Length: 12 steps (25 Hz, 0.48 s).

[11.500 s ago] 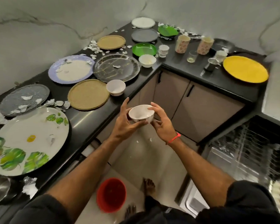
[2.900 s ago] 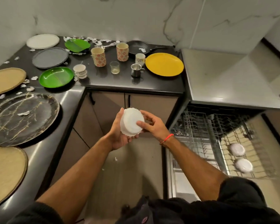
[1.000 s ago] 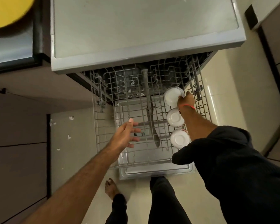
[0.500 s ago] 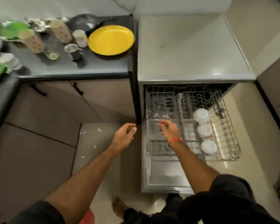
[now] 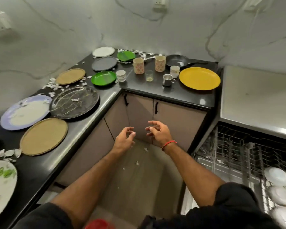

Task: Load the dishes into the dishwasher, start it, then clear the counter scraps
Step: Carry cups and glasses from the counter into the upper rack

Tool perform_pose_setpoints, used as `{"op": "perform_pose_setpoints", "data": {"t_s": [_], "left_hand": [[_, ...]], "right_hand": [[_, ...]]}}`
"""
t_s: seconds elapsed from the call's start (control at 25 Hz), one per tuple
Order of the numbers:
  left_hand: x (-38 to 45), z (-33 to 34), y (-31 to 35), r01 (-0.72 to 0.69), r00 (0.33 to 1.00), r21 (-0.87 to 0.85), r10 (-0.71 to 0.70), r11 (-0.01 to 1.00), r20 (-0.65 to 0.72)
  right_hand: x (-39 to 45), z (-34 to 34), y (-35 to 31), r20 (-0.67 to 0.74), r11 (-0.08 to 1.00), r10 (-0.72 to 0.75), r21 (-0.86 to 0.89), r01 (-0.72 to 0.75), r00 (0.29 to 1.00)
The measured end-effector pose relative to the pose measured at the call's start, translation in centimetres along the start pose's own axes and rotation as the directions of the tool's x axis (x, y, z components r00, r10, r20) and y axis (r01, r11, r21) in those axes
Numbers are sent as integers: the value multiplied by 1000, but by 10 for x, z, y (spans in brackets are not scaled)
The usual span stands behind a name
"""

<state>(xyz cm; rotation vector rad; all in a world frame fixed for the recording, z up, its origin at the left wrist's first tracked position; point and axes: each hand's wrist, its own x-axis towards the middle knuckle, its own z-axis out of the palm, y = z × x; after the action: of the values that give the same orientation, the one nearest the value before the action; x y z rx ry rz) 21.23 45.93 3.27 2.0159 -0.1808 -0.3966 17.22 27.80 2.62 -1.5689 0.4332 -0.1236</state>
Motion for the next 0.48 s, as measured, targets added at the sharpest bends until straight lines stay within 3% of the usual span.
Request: {"op": "perform_pose_setpoints", "data": {"t_s": [0.48], "left_hand": [[130,-44,4,-26,991,-27,23,999,-132]], "right_hand": [[150,58,-30,13,994,-30,108,28,999]]}}
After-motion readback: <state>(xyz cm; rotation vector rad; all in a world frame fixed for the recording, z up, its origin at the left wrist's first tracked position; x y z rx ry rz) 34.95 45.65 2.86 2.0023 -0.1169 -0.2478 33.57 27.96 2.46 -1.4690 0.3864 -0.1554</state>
